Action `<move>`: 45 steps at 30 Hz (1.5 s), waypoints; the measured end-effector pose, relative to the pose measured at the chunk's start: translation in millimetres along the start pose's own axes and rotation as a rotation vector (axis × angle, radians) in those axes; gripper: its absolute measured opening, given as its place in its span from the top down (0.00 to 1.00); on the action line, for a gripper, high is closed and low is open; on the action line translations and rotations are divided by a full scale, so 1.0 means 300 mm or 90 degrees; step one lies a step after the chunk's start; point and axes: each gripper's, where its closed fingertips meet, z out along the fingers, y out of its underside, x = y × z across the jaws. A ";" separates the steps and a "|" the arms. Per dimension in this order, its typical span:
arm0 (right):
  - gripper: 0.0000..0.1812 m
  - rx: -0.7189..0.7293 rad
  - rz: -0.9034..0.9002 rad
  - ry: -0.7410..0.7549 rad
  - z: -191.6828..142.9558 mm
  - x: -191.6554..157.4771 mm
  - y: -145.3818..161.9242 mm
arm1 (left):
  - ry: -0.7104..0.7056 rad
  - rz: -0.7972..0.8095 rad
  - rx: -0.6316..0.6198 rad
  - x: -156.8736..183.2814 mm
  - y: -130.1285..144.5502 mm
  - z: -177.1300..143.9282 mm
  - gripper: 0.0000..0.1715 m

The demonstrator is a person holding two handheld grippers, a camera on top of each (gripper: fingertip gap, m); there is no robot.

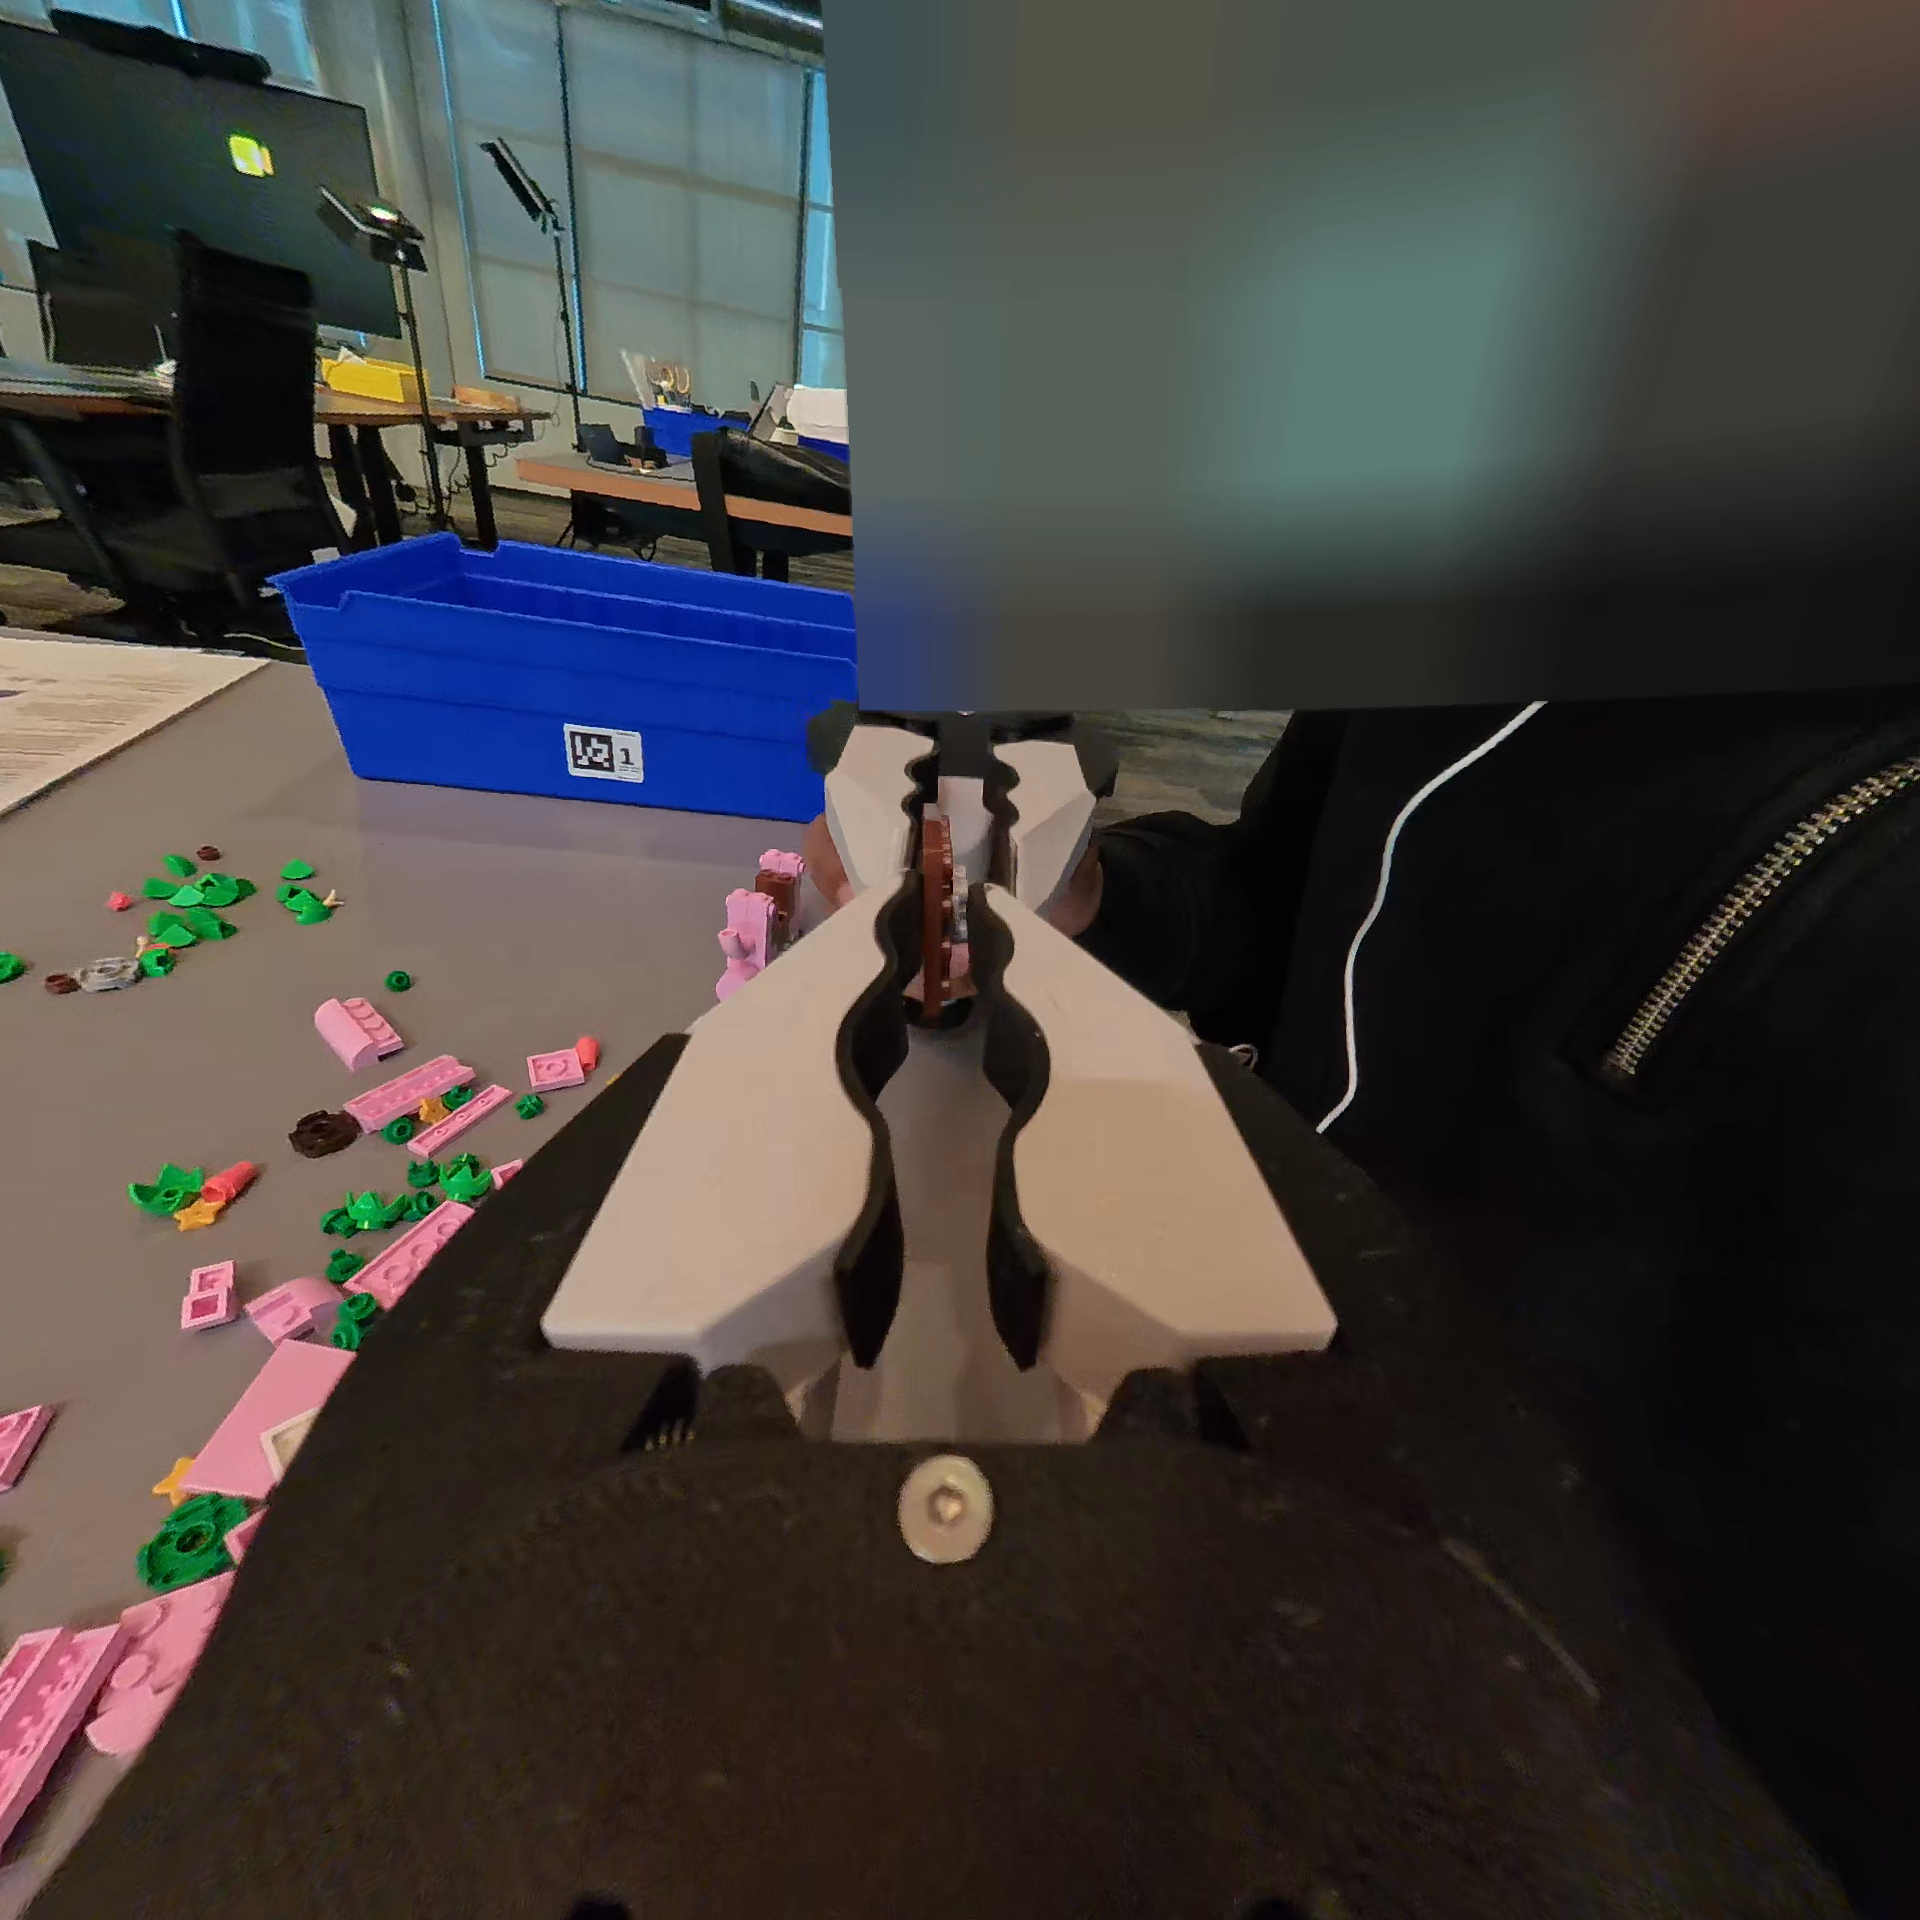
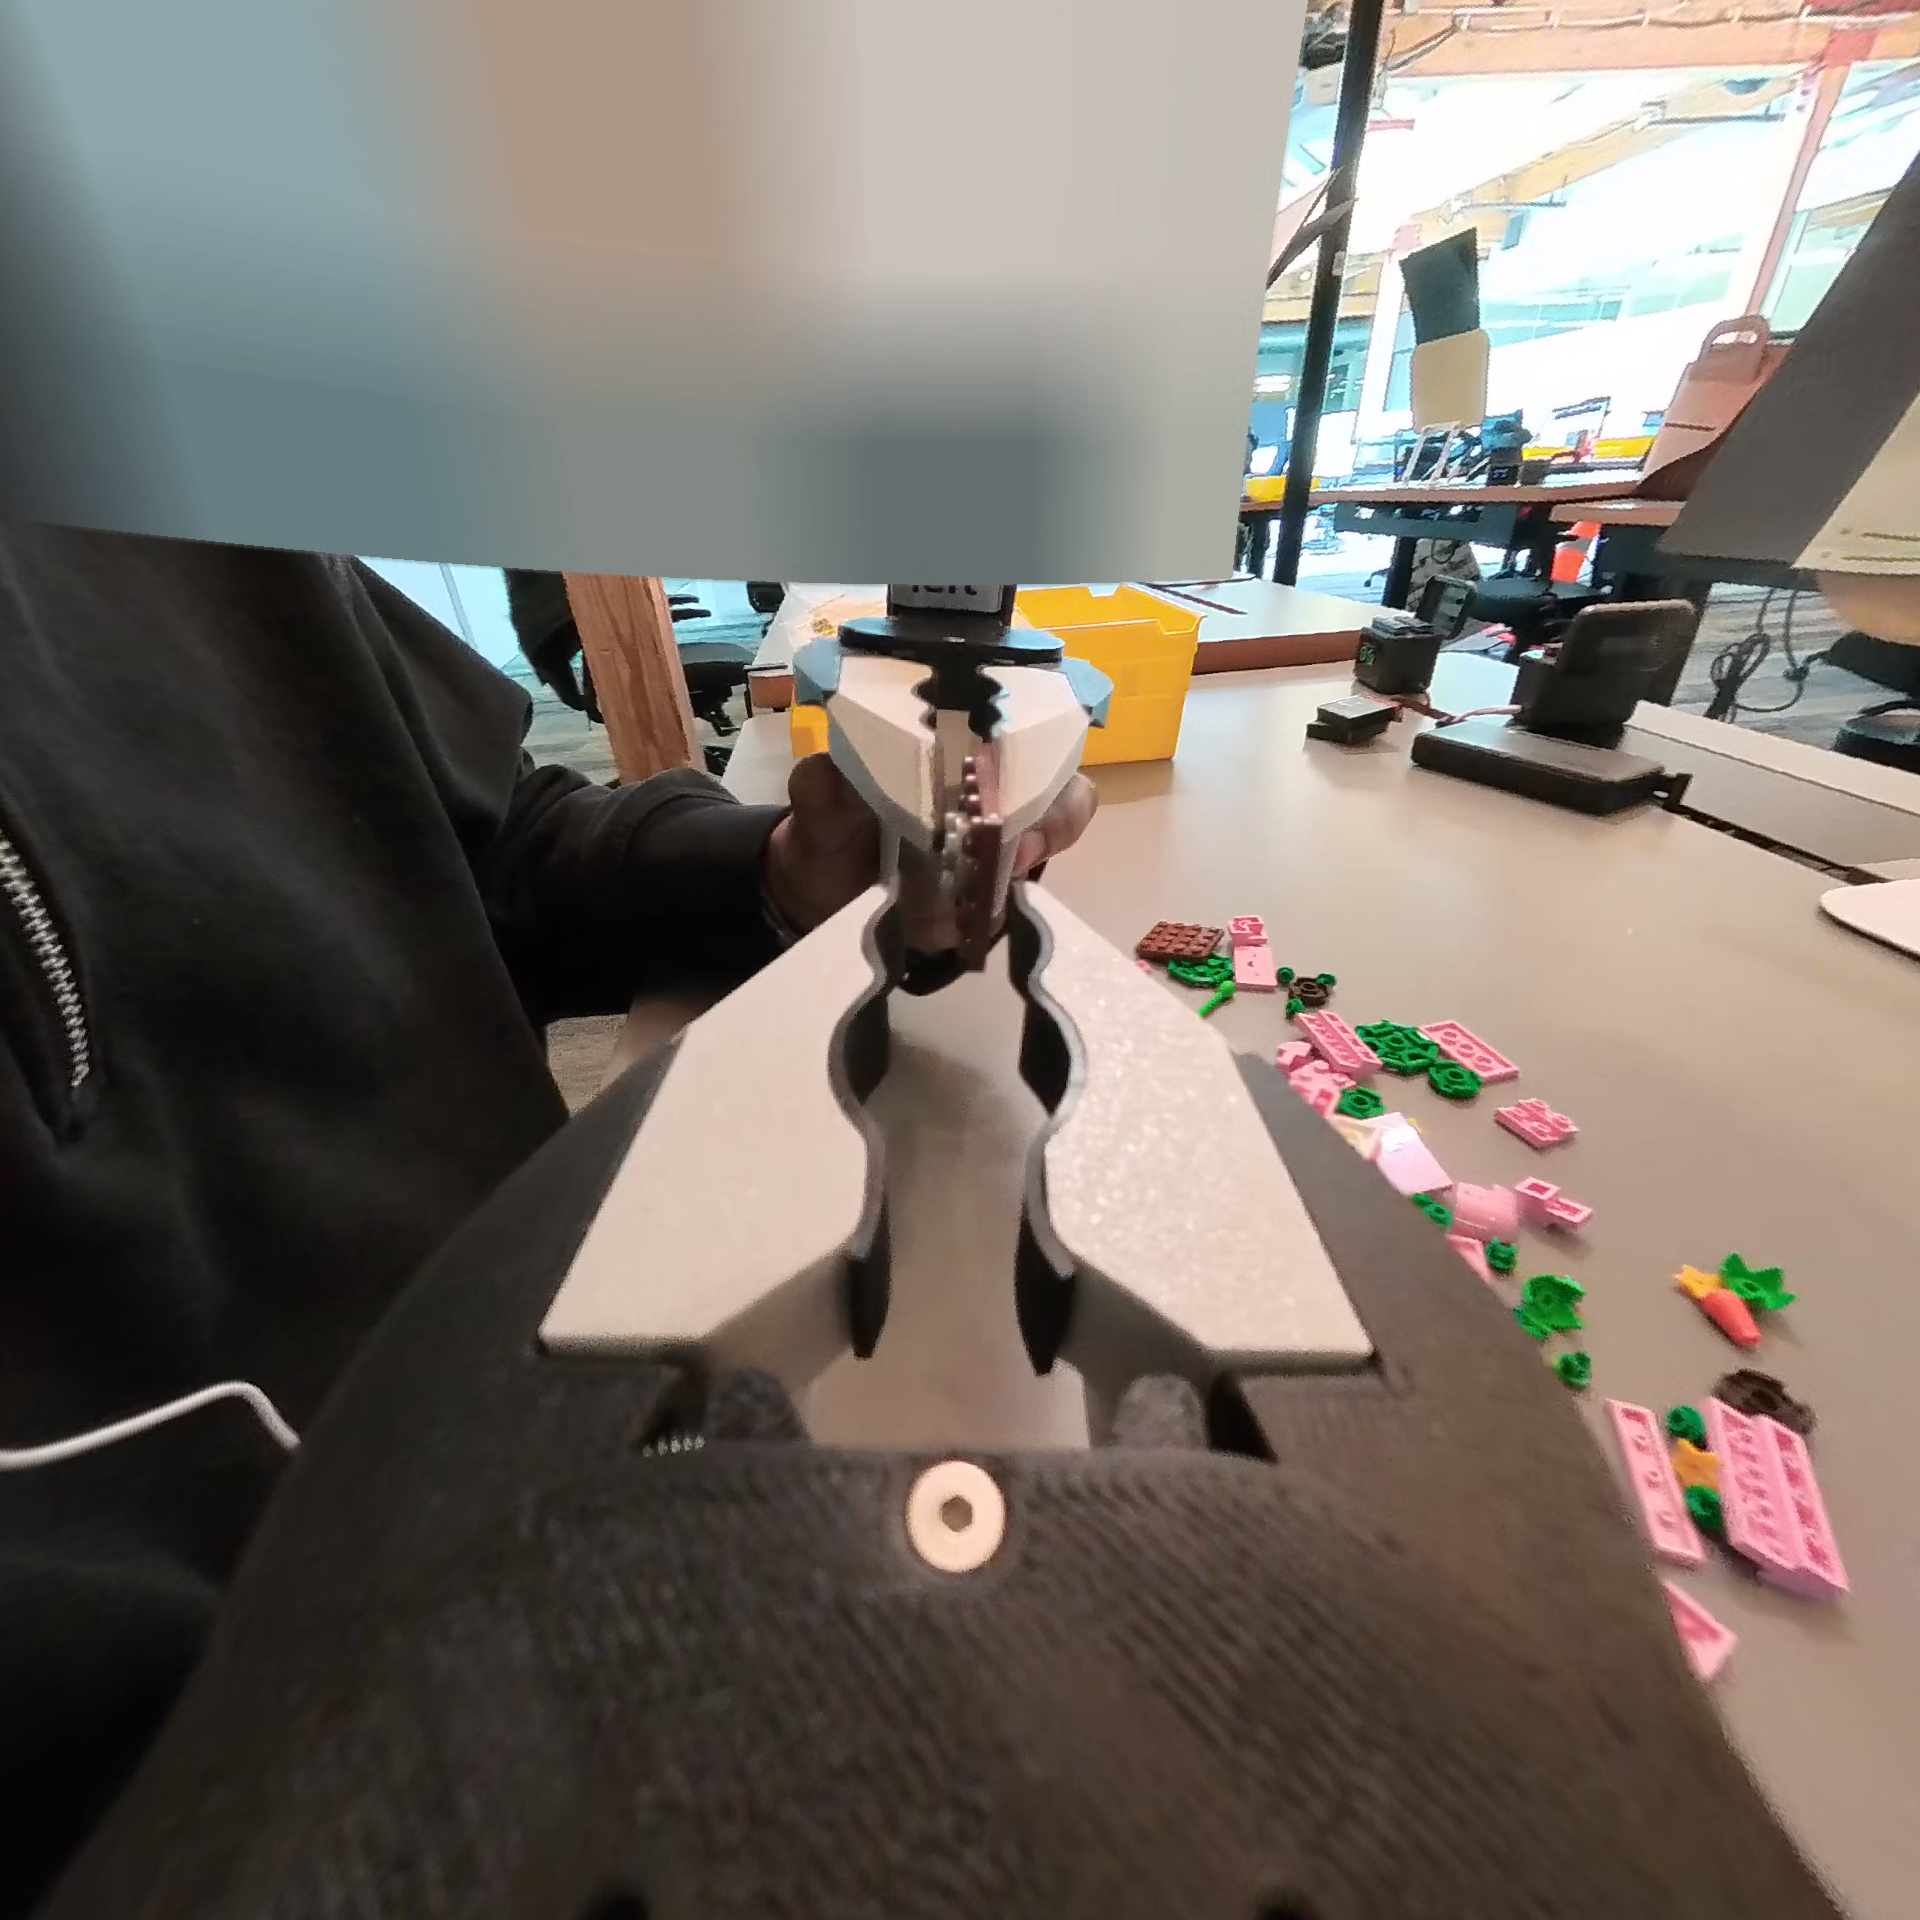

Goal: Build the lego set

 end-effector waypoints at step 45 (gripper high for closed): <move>0.77 -0.122 -0.409 0.306 -0.017 0.119 0.031 | 0.119 -0.565 0.085 -0.152 0.081 -0.029 0.99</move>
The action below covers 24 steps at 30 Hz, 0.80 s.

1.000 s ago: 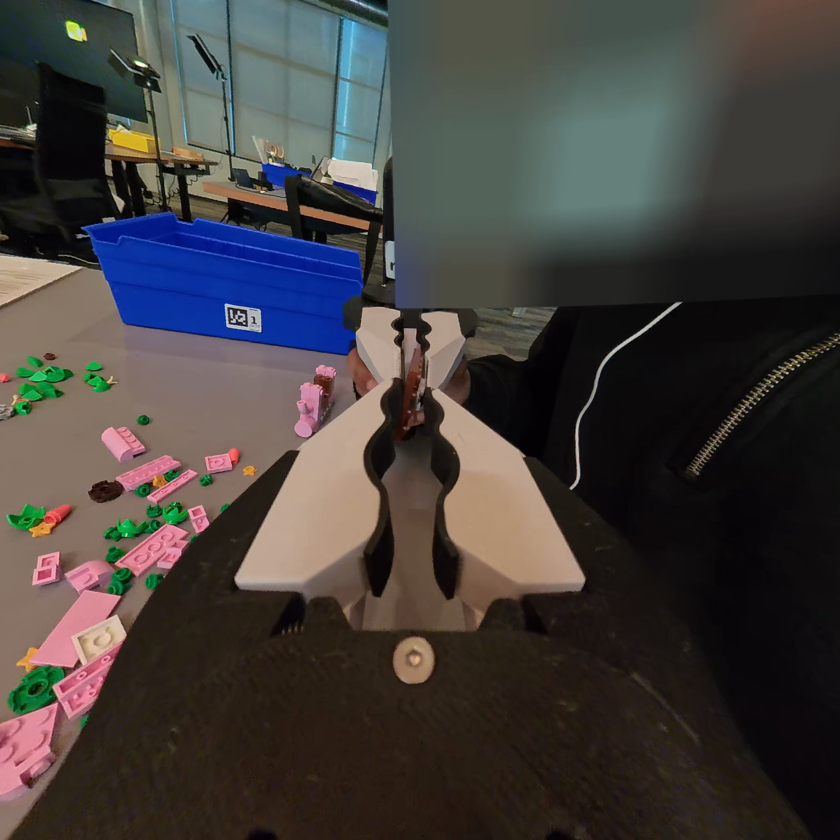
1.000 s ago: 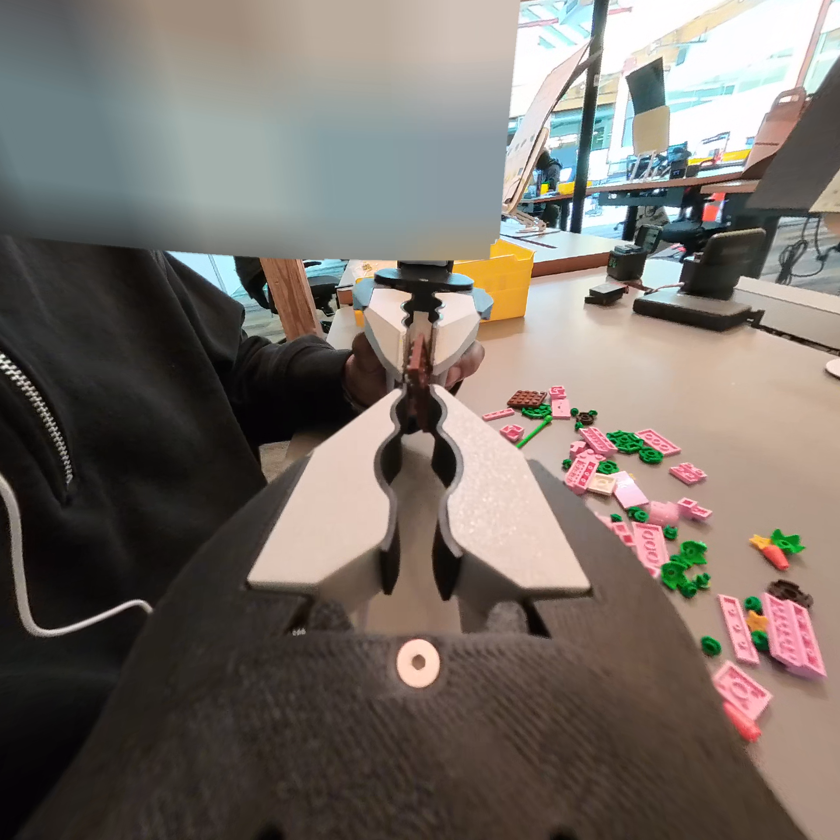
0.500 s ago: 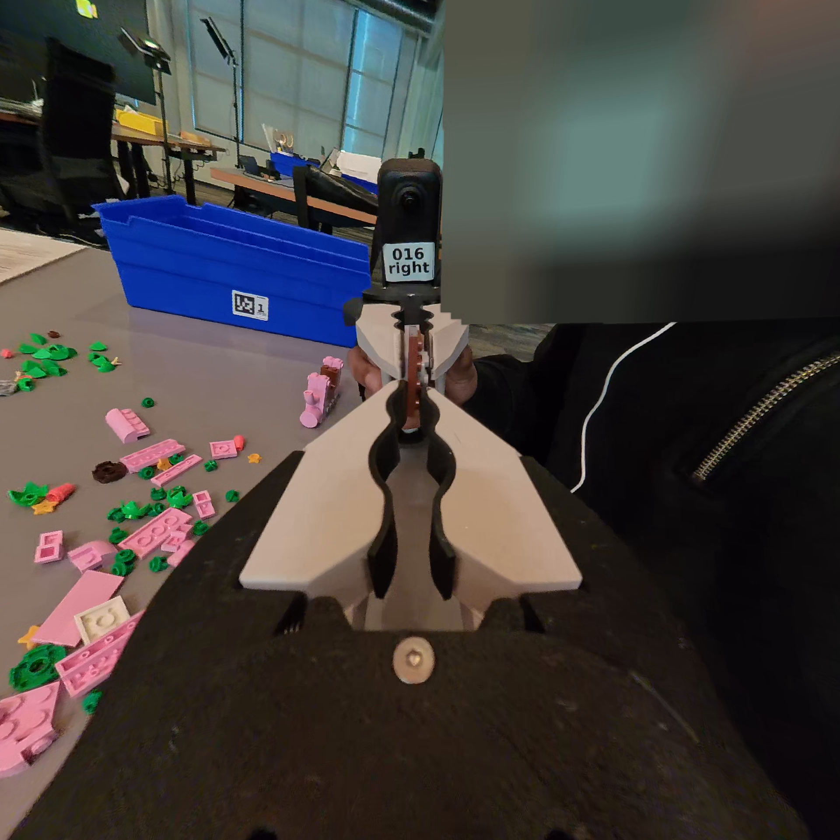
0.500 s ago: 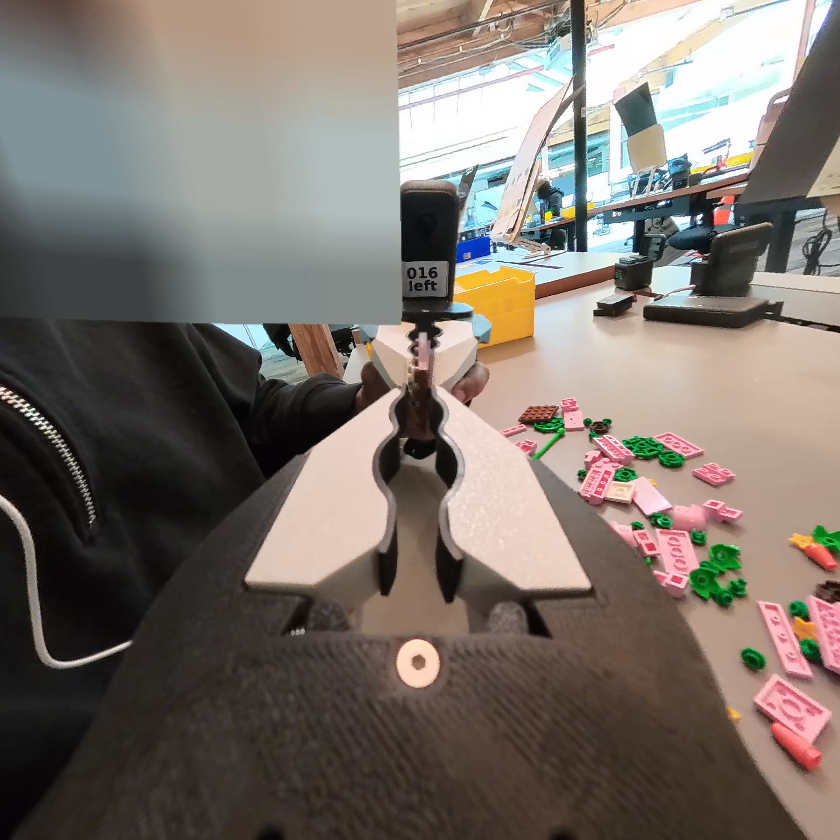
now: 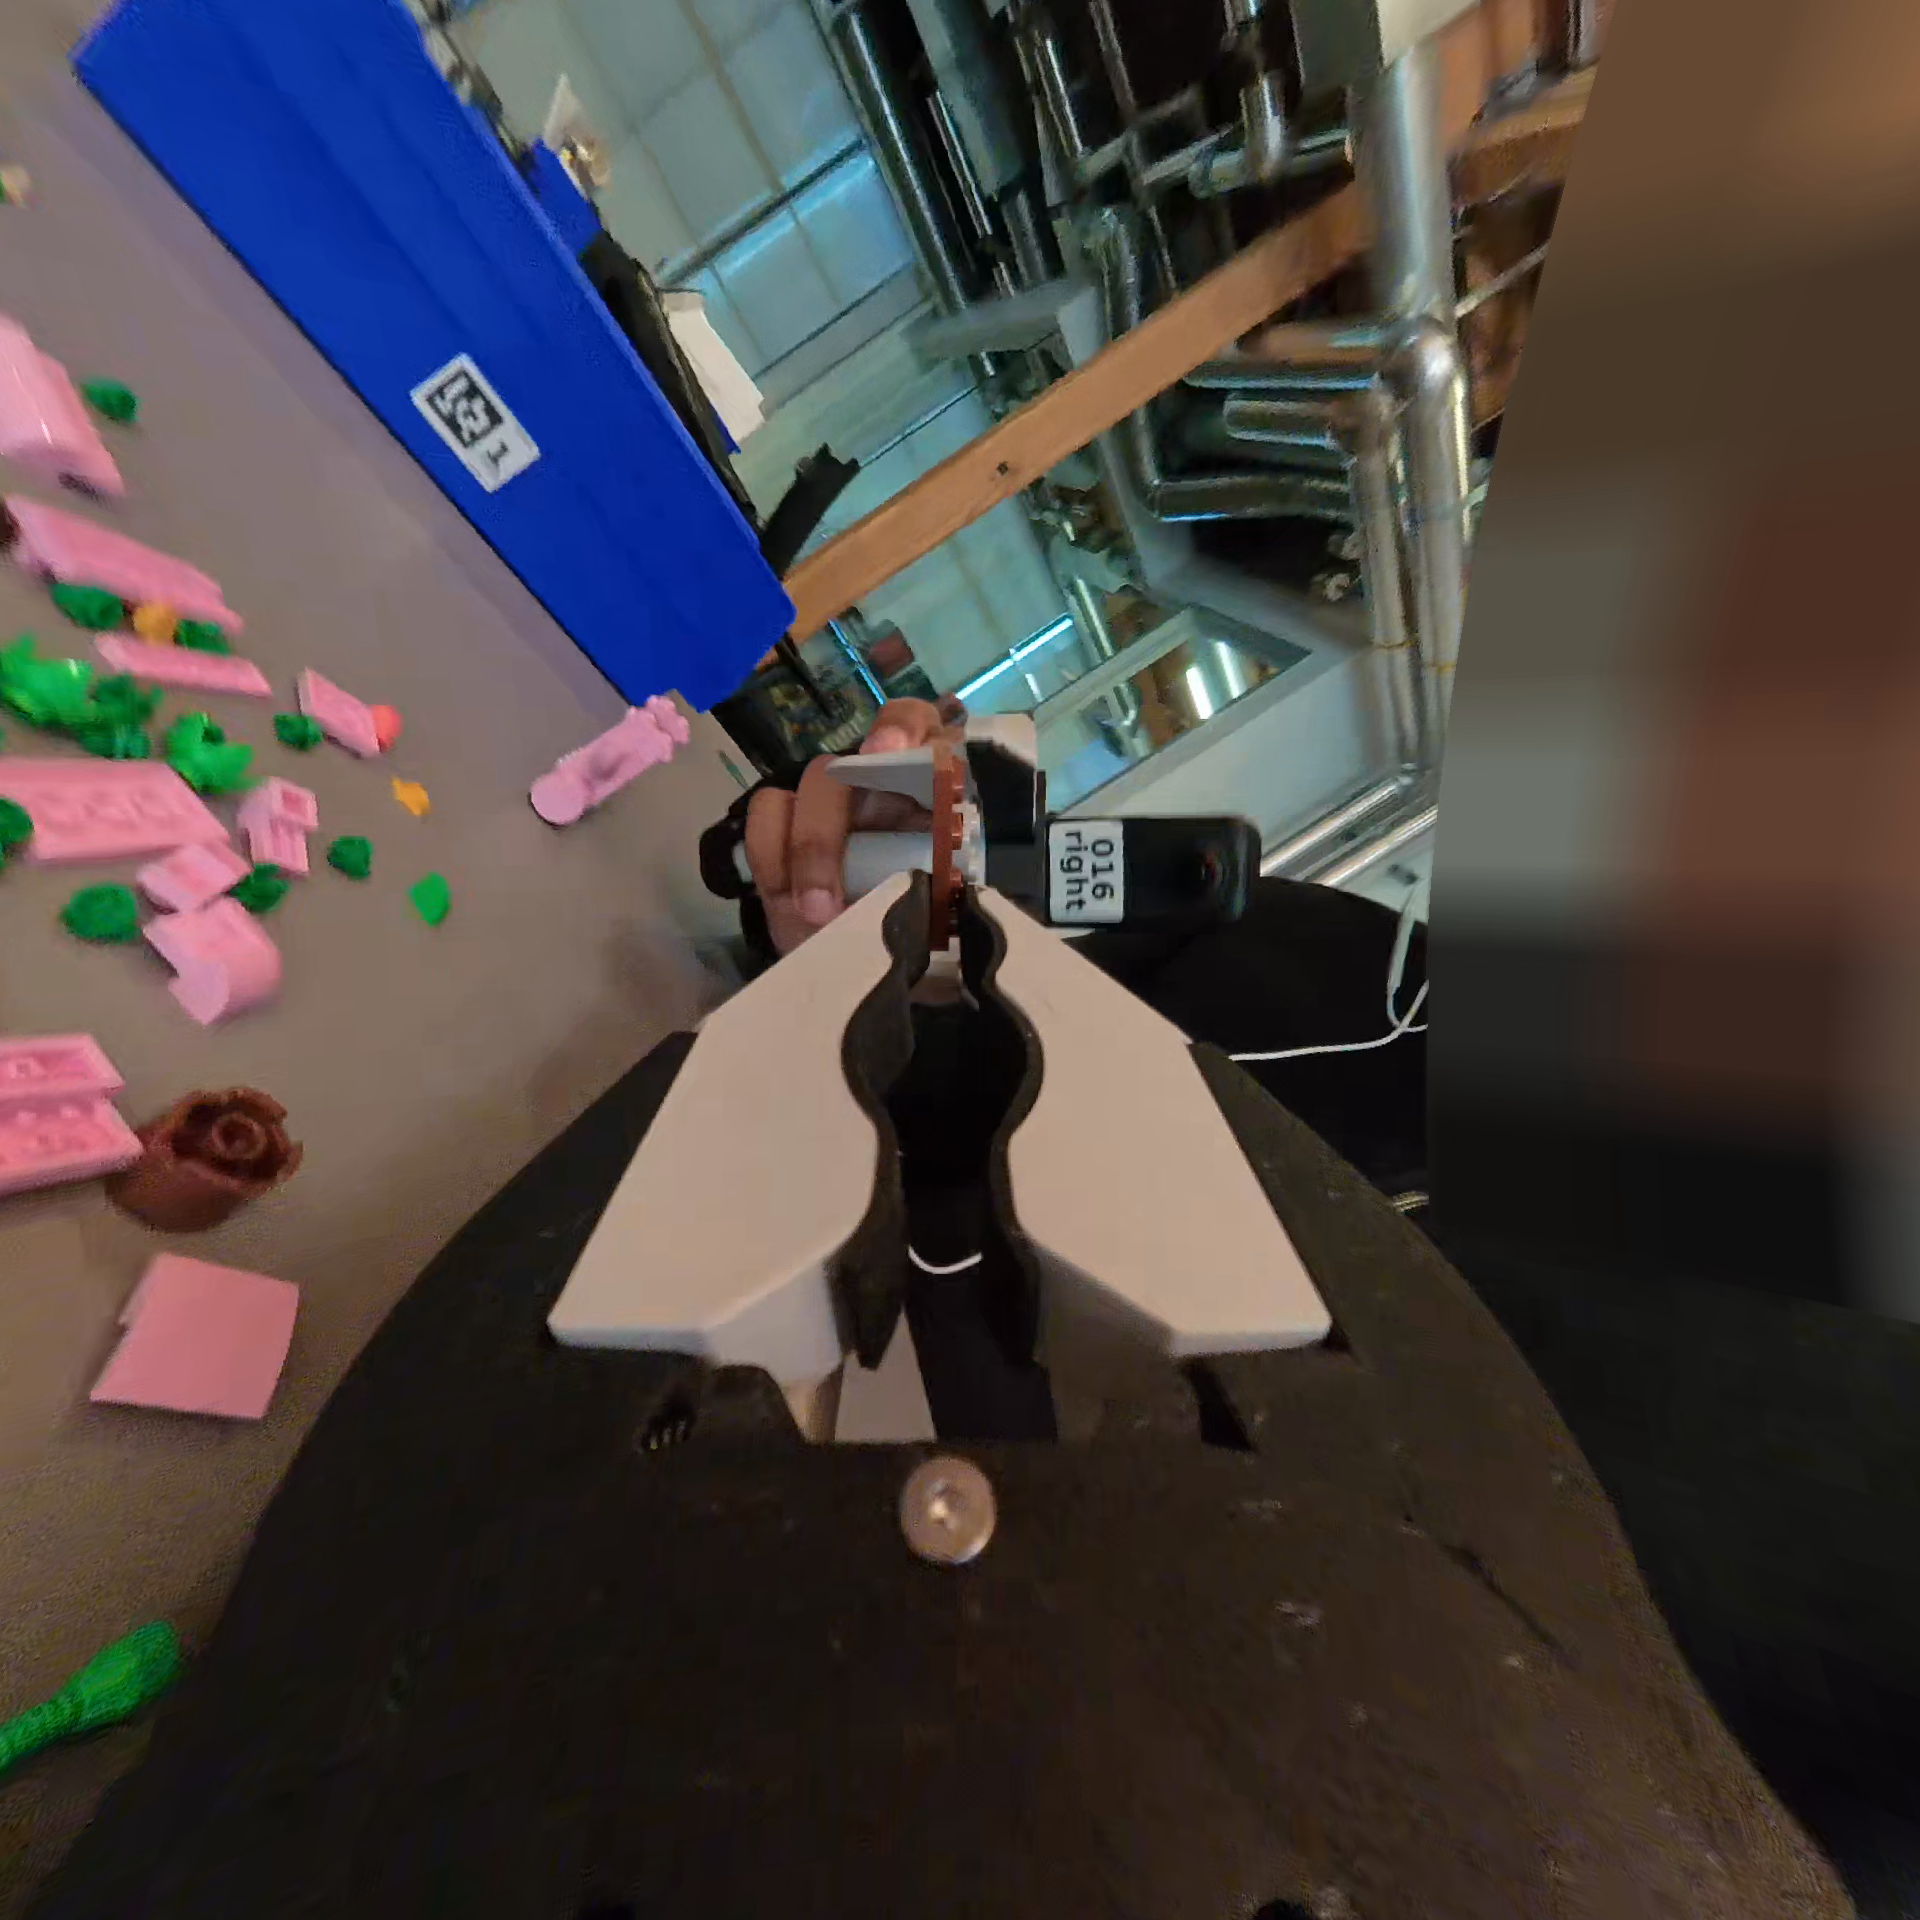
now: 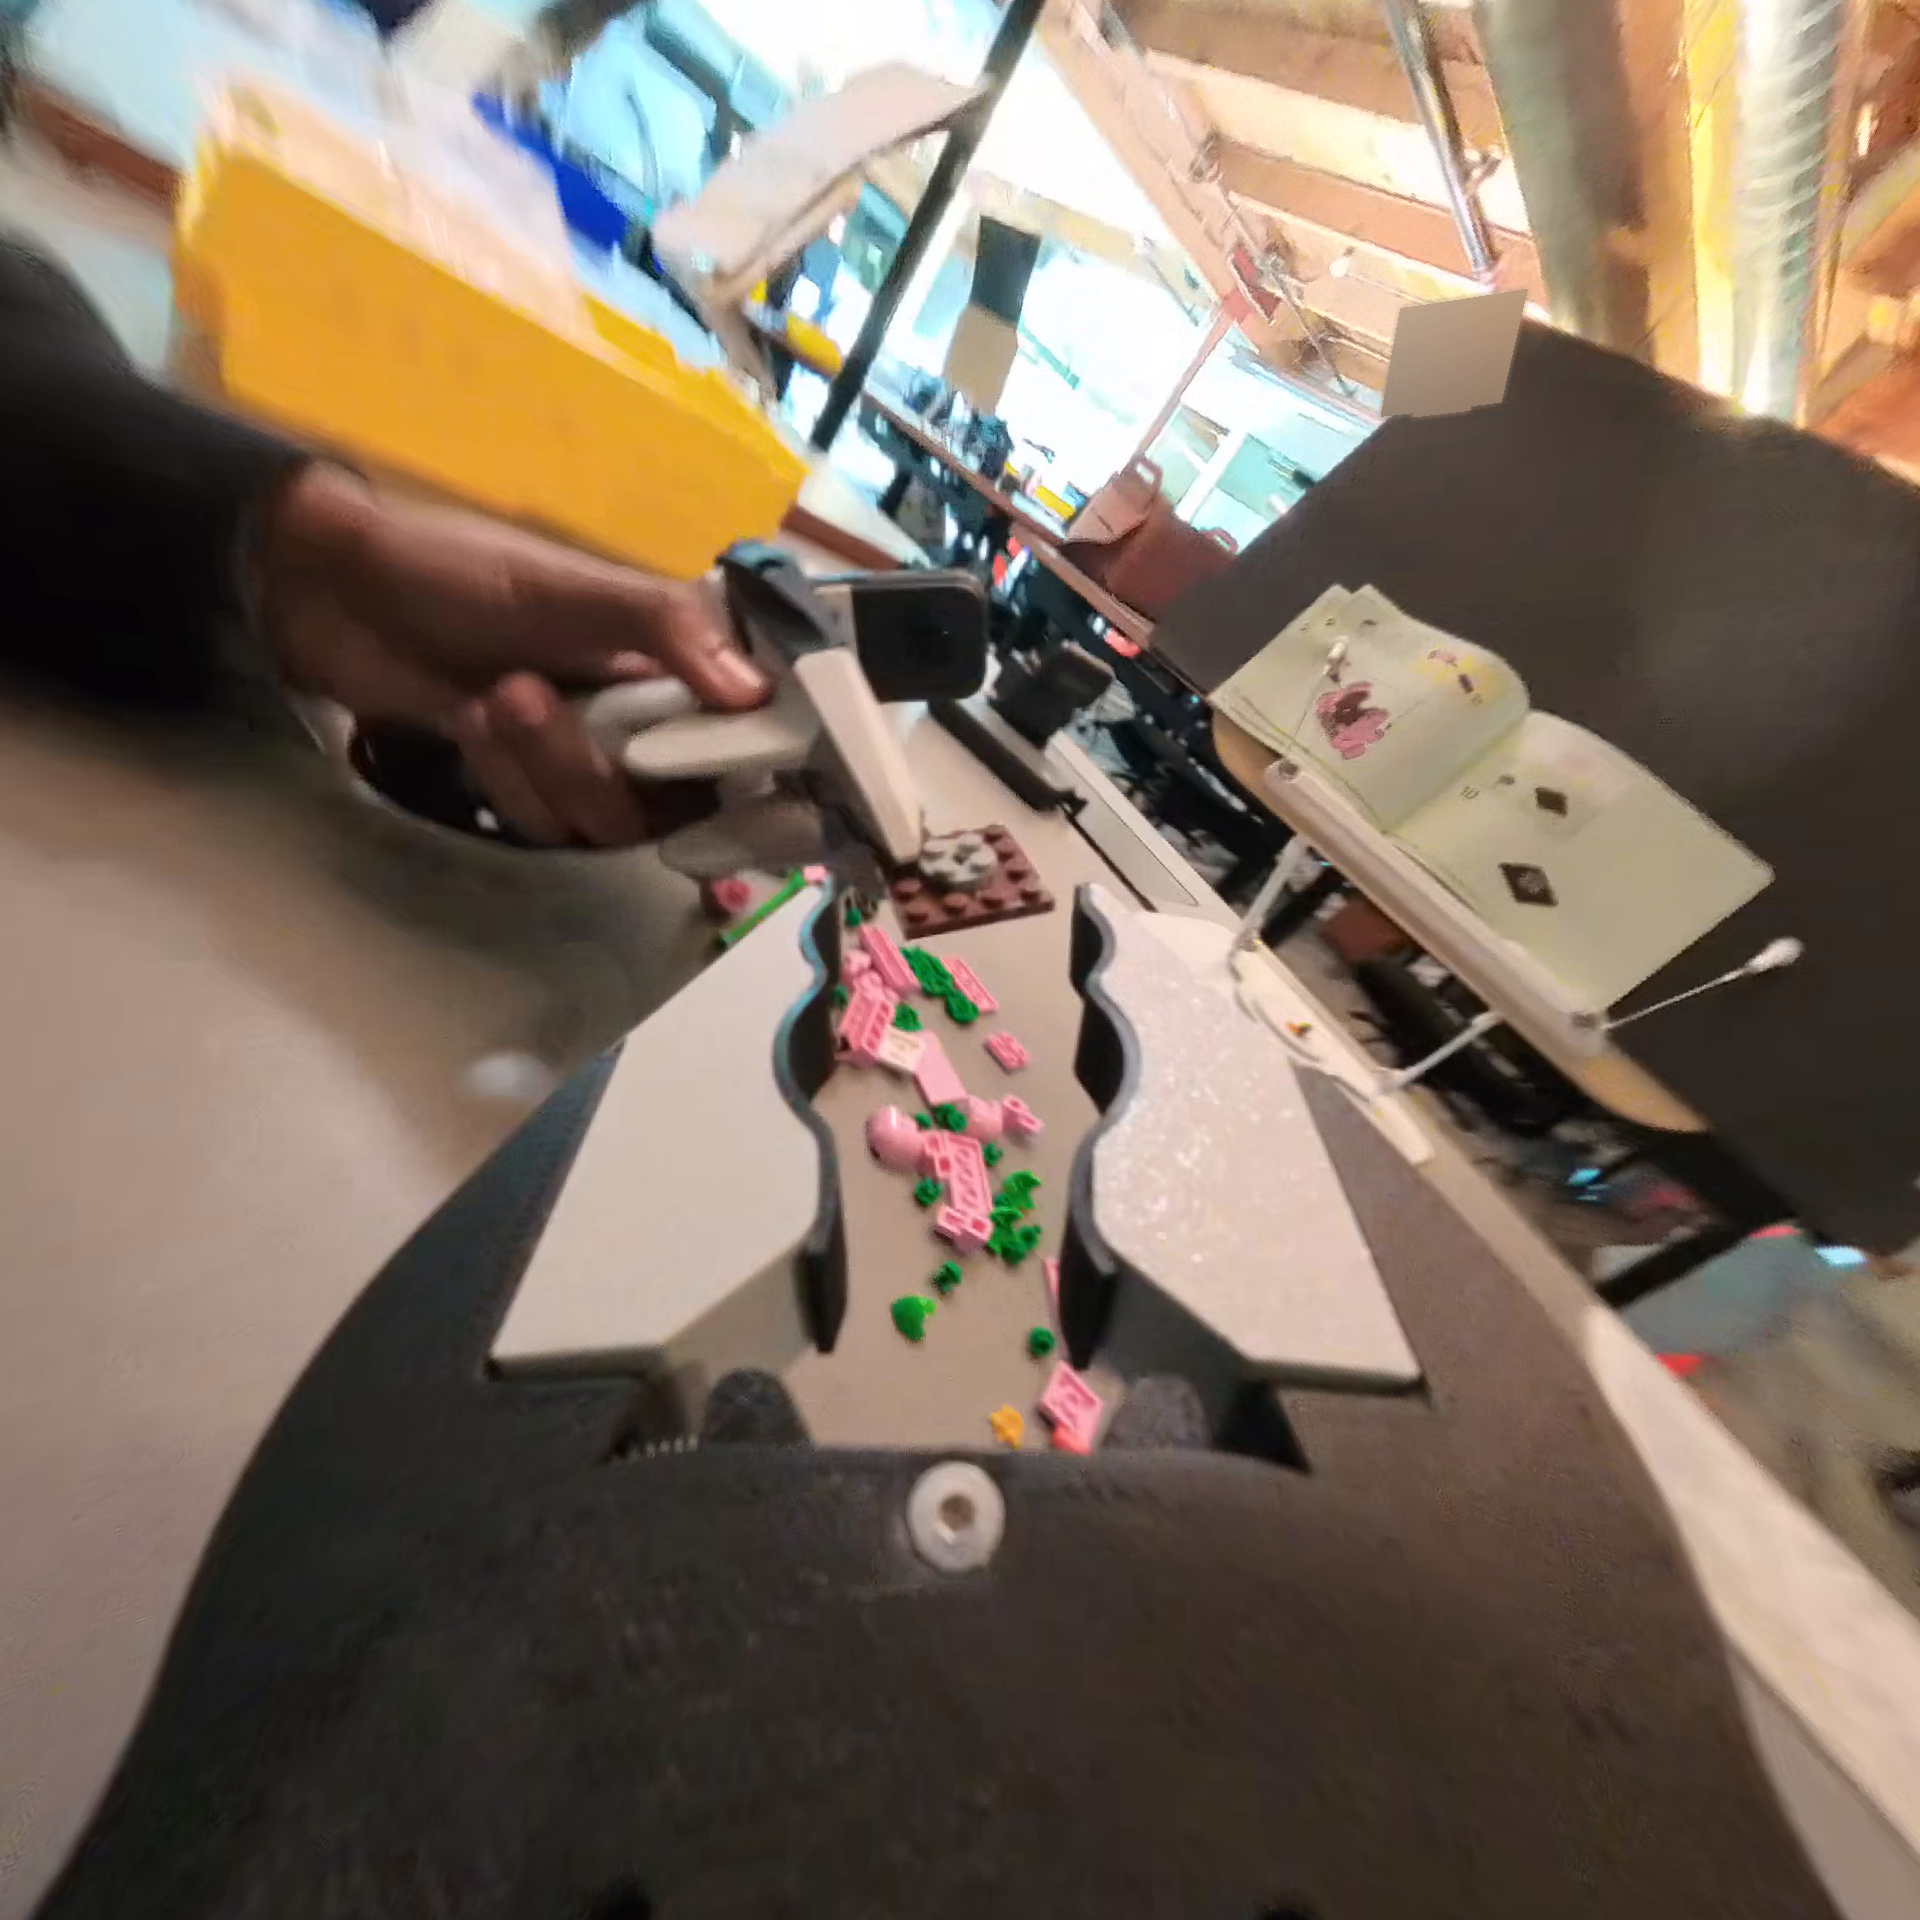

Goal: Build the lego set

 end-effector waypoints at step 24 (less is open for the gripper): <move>0.83 0.063 0.436 -0.163 -0.023 0.026 -0.019 | -0.131 0.397 0.000 0.065 -0.010 0.041 0.71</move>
